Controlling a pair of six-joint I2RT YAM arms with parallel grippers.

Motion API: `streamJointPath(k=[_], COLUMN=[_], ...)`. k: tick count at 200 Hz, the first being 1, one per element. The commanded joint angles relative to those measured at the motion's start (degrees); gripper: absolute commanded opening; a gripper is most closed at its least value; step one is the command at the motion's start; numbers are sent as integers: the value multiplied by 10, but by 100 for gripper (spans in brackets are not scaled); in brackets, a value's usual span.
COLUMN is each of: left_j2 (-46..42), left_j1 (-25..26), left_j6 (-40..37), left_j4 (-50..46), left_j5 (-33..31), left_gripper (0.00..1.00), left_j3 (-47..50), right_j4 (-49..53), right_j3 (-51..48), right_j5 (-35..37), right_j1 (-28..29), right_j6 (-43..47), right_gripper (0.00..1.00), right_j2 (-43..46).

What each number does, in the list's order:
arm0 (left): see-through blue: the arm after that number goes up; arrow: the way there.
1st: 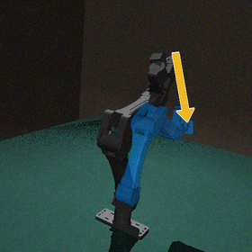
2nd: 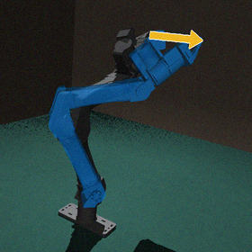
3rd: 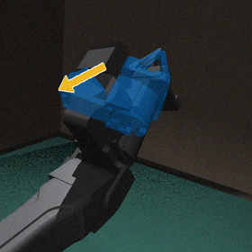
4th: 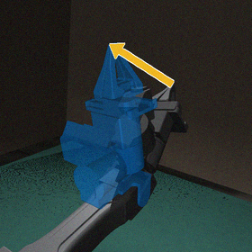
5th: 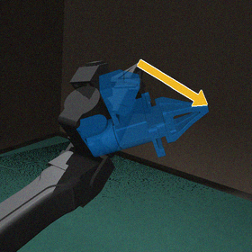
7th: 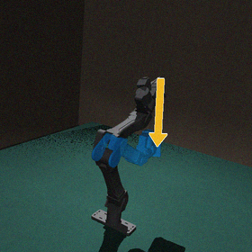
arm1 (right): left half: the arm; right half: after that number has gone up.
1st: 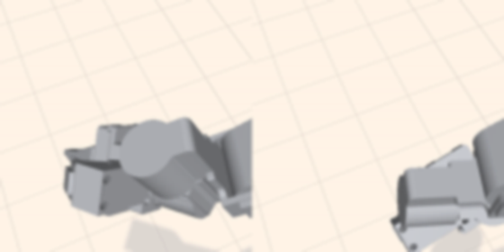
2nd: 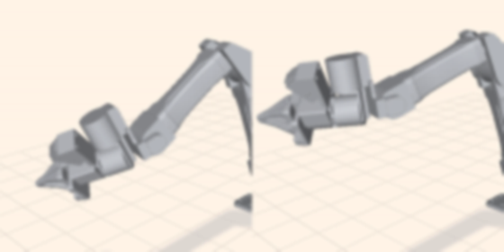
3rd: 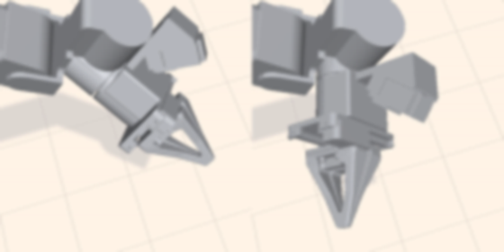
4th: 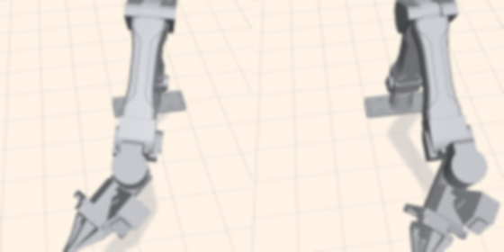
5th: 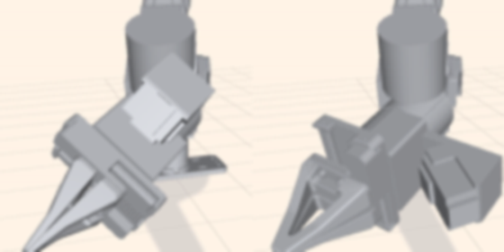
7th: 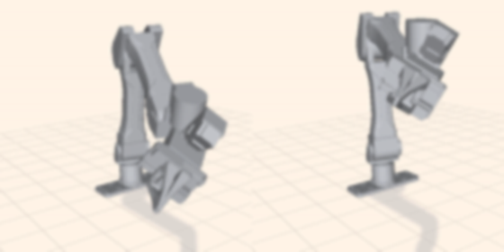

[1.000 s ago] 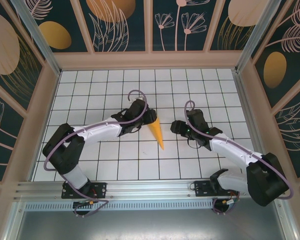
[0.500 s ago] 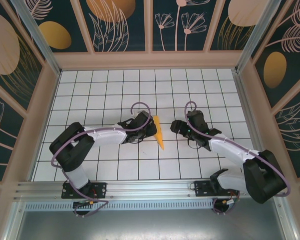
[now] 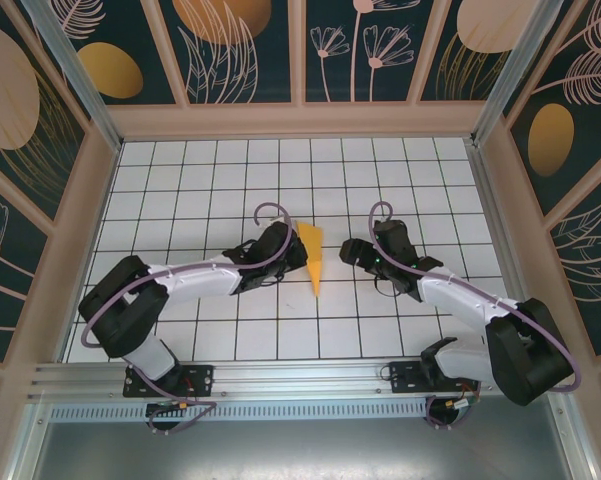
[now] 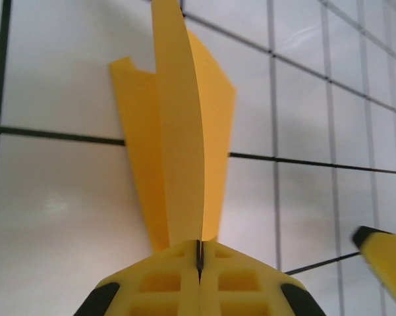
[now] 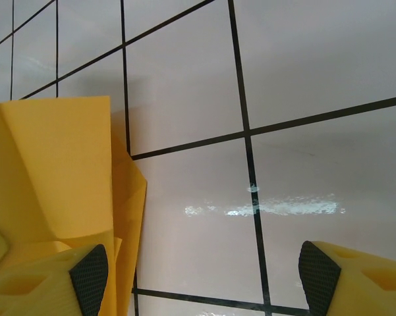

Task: Fold a paper plane with a square sheet of paper (pick it up from the middle)
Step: Move a paper plane to the center of the table.

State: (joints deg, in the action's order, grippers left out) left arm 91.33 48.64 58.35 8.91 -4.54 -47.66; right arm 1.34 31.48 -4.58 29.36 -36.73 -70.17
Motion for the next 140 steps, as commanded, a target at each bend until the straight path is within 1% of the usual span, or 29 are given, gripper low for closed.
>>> streamJointPath(k=[1, 25, 33, 52, 72, 85, 101, 124, 140], left_j2=[-38, -51, -47, -25, 9, 29, 46, 52, 50], left_j1=[-6, -25, -34, -52, -71, -79, -85, -89, -94], left_j6=[-45, -47, -43, -28, -13, -9, -8, -7, -8], left_j4=[77, 128, 147, 201, 257, 275, 291, 292, 287], left_j5=[22, 58, 73, 106, 137, 146, 152, 147, 139], left_gripper=[0, 0, 0, 0, 0, 0, 0, 0, 0], left_j3=[17, 45, 56, 87, 115, 127, 139, 155, 167], right_j4=[-24, -23, -29, -49, -49, -42, -28, -17, -10], right_j3=[21, 36, 36, 30, 32, 37, 51, 75, 97], right_j5=[-15, -22, -32, -42, -38, -35, -23, -9, 1], right_j1=[4, 5, 5, 8, 16, 17, 42, 71, 95], right_j6=[9, -10, -14, -18, -17, -13, -7, 3, 11], right_gripper=[79, 76, 73, 72, 72, 72, 72, 68, 64], right_j2=[14, 16, 18, 26, 25, 13, -8, -42, -72])
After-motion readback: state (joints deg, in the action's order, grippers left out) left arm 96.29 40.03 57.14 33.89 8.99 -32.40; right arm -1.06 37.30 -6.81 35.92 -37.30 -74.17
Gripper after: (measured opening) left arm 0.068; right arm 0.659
